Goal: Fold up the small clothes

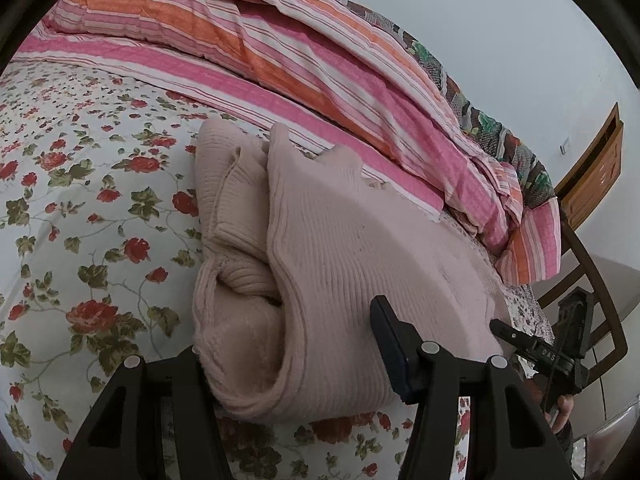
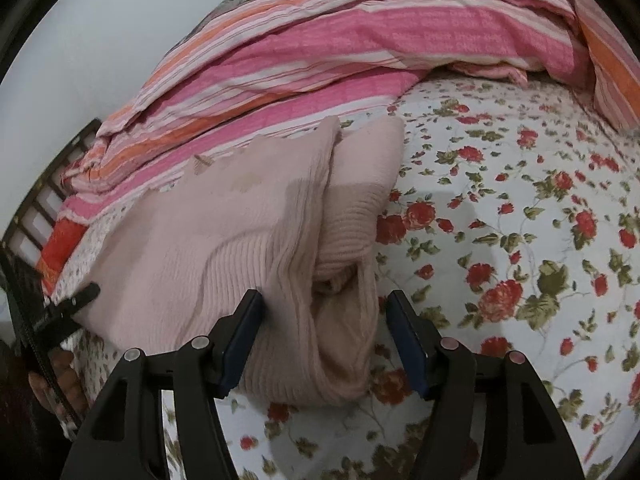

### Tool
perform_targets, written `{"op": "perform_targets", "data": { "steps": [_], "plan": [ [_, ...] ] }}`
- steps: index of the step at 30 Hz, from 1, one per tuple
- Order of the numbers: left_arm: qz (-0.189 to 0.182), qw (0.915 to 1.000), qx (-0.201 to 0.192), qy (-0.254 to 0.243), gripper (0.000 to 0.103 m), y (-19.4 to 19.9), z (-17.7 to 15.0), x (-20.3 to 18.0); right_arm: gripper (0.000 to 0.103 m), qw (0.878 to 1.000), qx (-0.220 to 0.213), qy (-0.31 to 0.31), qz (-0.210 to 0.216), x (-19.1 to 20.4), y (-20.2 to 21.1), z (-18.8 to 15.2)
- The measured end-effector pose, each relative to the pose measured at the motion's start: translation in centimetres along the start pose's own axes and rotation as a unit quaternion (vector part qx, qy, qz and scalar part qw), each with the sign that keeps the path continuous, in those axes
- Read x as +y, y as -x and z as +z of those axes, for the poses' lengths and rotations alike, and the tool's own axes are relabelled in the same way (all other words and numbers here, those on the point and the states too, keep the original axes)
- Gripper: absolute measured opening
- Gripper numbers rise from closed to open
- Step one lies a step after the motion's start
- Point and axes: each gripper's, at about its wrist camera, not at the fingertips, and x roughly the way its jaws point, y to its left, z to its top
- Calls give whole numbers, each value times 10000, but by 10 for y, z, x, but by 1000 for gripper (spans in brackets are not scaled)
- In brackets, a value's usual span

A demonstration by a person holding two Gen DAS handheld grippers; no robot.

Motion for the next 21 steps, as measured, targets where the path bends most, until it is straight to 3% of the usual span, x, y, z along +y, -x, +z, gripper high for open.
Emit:
{"op": "perform_targets", "data": {
  "steps": [13, 21],
  "plan": [
    [6, 10000, -1, 81, 53, 7, -1, 1, 56, 9987, 261, -209, 387, -5, 4, -3],
    [107, 9999, -44, 98, 53, 8, -3, -1, 43, 9978, 250, -395, 470, -12, 10, -6]
  ]
}}
